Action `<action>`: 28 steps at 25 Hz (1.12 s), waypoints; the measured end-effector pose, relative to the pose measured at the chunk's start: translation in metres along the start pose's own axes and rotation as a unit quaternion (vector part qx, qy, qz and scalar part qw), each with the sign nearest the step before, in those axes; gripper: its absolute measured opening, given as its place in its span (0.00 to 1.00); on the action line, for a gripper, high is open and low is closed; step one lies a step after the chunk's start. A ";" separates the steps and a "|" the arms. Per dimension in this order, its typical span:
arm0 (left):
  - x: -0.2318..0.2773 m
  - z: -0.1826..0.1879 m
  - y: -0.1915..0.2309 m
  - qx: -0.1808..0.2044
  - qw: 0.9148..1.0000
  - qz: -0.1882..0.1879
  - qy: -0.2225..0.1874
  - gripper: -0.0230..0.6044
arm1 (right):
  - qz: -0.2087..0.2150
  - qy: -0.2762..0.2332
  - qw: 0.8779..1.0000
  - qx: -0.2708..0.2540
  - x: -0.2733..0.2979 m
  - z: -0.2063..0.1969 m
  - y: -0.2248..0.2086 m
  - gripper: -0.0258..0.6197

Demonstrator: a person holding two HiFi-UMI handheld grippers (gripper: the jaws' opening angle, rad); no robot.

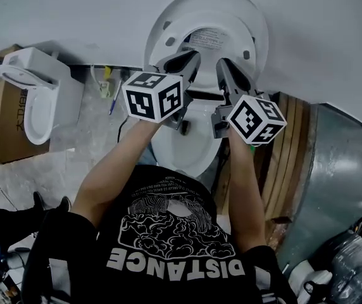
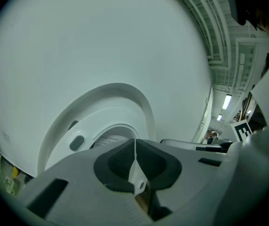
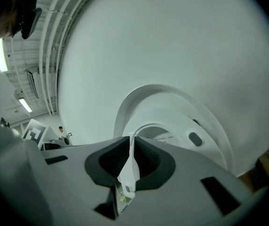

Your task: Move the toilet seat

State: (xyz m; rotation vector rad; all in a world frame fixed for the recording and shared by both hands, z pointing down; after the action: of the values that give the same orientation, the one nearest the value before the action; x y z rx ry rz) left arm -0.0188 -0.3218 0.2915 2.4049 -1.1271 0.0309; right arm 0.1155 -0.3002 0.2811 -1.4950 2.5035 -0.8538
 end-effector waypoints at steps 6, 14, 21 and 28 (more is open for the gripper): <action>-0.017 -0.019 -0.038 0.039 0.999 0.010 0.007 0.07 | 0.004 0.006 1.000 -0.027 -0.034 -0.012 0.013 0.10; -0.037 -0.045 -0.085 0.097 0.995 0.028 0.012 0.07 | 0.002 0.016 0.998 -0.063 -0.078 -0.026 0.019 0.08; -0.048 -0.058 -0.108 0.116 0.992 0.039 0.012 0.07 | 0.008 0.027 0.996 -0.081 -0.100 -0.034 0.023 0.07; -0.058 -0.061 -0.119 0.122 0.991 0.047 0.006 0.07 | 0.010 0.025 0.995 -0.092 -0.115 -0.036 0.026 0.07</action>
State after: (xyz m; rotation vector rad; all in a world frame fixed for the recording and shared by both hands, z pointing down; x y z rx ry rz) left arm 0.0403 -0.1884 0.2838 2.5562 -1.2954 0.2275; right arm 0.1409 -0.1793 0.2761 -1.5160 2.6920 -0.6824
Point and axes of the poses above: the fingertips, and each gripper's own axes: x forward along the fingers, y to its left, z out of its top, the point moved 6 cm from there along -x, backward along the fingers, and after that the axes turned 4 degrees about x, right-handed, at the moved point
